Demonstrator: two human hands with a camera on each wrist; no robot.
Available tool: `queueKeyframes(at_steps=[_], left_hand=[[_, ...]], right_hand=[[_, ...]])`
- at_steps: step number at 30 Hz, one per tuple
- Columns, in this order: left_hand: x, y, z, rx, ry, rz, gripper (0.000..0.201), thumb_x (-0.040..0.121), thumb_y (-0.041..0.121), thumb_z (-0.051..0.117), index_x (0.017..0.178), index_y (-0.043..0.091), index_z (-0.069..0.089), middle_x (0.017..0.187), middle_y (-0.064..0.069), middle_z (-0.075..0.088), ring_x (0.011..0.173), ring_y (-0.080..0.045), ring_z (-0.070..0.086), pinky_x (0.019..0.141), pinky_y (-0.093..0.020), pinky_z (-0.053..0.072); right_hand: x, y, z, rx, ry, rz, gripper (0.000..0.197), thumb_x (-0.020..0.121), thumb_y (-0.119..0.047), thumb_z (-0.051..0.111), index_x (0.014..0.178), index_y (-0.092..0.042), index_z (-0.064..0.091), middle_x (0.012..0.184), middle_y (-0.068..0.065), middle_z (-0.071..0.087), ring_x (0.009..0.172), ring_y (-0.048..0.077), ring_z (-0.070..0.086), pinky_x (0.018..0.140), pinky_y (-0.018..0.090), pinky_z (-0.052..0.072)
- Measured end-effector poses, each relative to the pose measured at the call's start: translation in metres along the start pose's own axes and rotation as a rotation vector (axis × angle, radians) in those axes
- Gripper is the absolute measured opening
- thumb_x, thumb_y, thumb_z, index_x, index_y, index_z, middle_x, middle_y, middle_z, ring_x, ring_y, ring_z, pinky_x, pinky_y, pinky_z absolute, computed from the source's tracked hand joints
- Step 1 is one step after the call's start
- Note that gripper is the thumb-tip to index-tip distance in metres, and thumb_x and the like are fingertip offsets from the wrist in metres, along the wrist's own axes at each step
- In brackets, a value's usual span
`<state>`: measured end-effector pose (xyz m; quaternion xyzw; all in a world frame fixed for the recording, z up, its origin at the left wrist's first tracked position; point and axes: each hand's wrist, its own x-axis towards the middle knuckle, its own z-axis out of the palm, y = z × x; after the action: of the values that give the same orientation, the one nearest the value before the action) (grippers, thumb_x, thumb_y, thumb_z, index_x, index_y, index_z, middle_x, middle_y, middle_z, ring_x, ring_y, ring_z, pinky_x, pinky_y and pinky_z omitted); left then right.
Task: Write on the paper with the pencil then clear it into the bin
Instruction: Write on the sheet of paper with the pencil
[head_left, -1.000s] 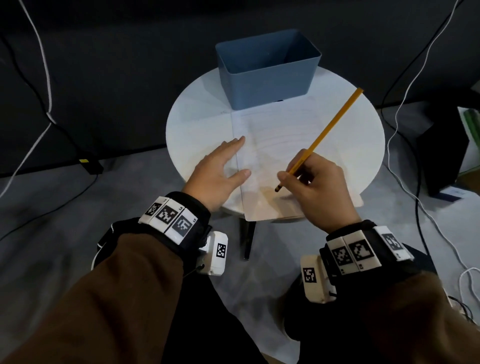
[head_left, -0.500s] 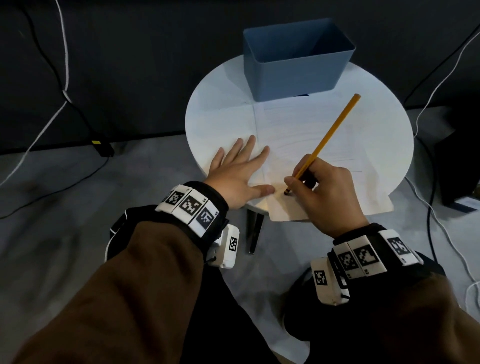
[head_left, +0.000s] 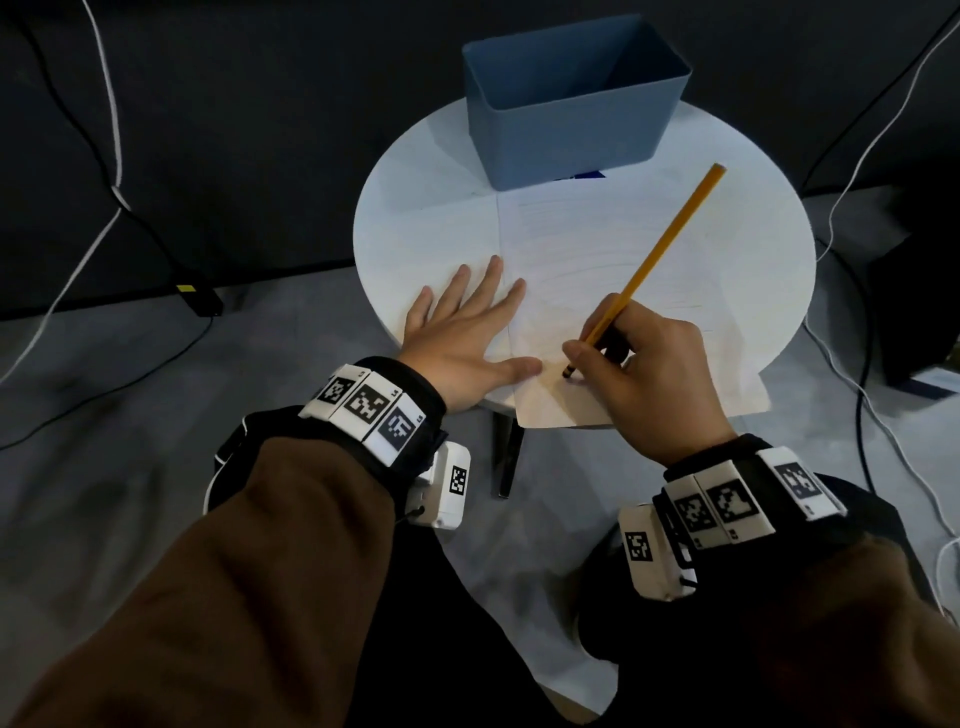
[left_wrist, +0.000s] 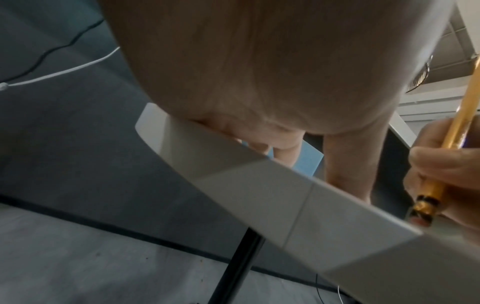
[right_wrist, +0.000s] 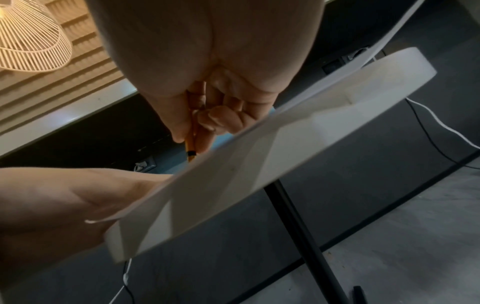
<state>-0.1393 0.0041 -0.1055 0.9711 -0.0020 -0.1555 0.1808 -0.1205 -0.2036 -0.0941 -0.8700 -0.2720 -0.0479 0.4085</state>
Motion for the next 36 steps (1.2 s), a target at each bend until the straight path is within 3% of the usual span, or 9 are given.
queueKeyframes(at_steps=[4,8,10,16,21,25,29,33,36], left_hand=[[0.0,0.001,-0.002,-0.007,-0.014,0.0,0.085,0.093,0.069,0.043,0.157,0.043,-0.005,0.161,0.022,-0.023,0.148,-0.008,-0.026,0.121,-0.042,-0.015],[0.0,0.0,-0.003,-0.028,-0.022,0.005,0.085,0.093,0.068,0.045,0.157,0.042,-0.004,0.161,0.022,-0.022,0.148,-0.008,-0.026,0.12,-0.041,-0.016],[0.001,-0.001,-0.002,-0.024,-0.019,0.005,0.085,0.092,0.069,0.045,0.157,0.043,-0.005,0.161,0.023,-0.022,0.148,-0.008,-0.026,0.12,-0.041,-0.016],[0.0,0.0,-0.003,-0.036,-0.021,0.004,0.085,0.092,0.068,0.046,0.157,0.044,-0.004,0.16,0.024,-0.022,0.148,-0.007,-0.026,0.12,-0.04,-0.016],[0.002,-0.002,-0.003,-0.036,-0.012,0.008,0.087,0.091,0.069,0.047,0.157,0.044,-0.004,0.161,0.023,-0.021,0.148,-0.008,-0.025,0.12,-0.04,-0.016],[0.001,-0.001,-0.003,-0.047,-0.017,0.003,0.086,0.092,0.067,0.048,0.157,0.043,-0.003,0.161,0.023,-0.021,0.148,-0.007,-0.026,0.12,-0.04,-0.016],[0.002,-0.001,-0.002,-0.038,-0.011,0.005,0.087,0.091,0.069,0.047,0.157,0.043,-0.004,0.161,0.022,-0.021,0.148,-0.008,-0.026,0.12,-0.04,-0.016],[0.003,-0.003,0.0,-0.043,-0.004,0.012,0.089,0.09,0.071,0.047,0.157,0.043,-0.004,0.161,0.022,-0.021,0.148,-0.008,-0.026,0.121,-0.042,-0.015],[0.002,-0.003,0.0,-0.051,-0.001,0.008,0.087,0.09,0.07,0.048,0.156,0.045,-0.003,0.161,0.023,-0.021,0.148,-0.007,-0.026,0.121,-0.041,-0.015]], right_hand=[[0.001,0.006,-0.004,-0.064,-0.057,0.008,0.015,0.093,-0.02,0.072,0.083,-0.017,0.061,0.066,-0.02,0.06,0.068,0.003,0.061,0.061,0.016,0.043],[0.002,0.01,-0.012,-0.04,0.009,0.027,0.016,0.092,-0.016,0.072,0.082,-0.013,0.061,0.064,-0.019,0.059,0.07,0.002,0.061,0.062,0.008,0.04],[0.002,0.005,-0.009,-0.021,-0.002,0.004,0.016,0.092,-0.017,0.073,0.081,-0.016,0.061,0.065,-0.019,0.059,0.069,0.002,0.061,0.063,0.01,0.041],[0.002,0.005,-0.002,-0.061,-0.044,0.002,0.017,0.092,-0.022,0.072,0.082,-0.021,0.059,0.068,-0.014,0.066,0.064,0.009,0.061,0.062,0.034,0.052],[0.001,0.002,-0.002,-0.034,-0.032,-0.012,0.016,0.092,-0.019,0.072,0.081,-0.019,0.06,0.066,-0.017,0.064,0.064,0.008,0.061,0.061,0.019,0.045],[0.001,0.006,-0.004,-0.057,-0.021,0.017,0.016,0.092,-0.019,0.072,0.081,-0.018,0.06,0.067,-0.016,0.065,0.062,0.009,0.061,0.061,0.026,0.048],[0.001,0.002,-0.003,-0.022,0.007,0.001,0.017,0.092,-0.019,0.072,0.081,-0.017,0.06,0.065,-0.017,0.063,0.06,0.009,0.061,0.06,0.02,0.045],[-0.003,-0.005,0.01,-0.019,-0.062,-0.019,0.015,0.093,-0.023,0.071,0.083,-0.019,0.06,0.07,-0.014,0.067,0.061,0.008,0.061,0.059,0.035,0.051],[-0.001,0.001,0.004,-0.036,-0.024,0.006,0.016,0.093,-0.022,0.071,0.082,-0.019,0.06,0.068,-0.013,0.067,0.059,0.008,0.06,0.06,0.036,0.051]])
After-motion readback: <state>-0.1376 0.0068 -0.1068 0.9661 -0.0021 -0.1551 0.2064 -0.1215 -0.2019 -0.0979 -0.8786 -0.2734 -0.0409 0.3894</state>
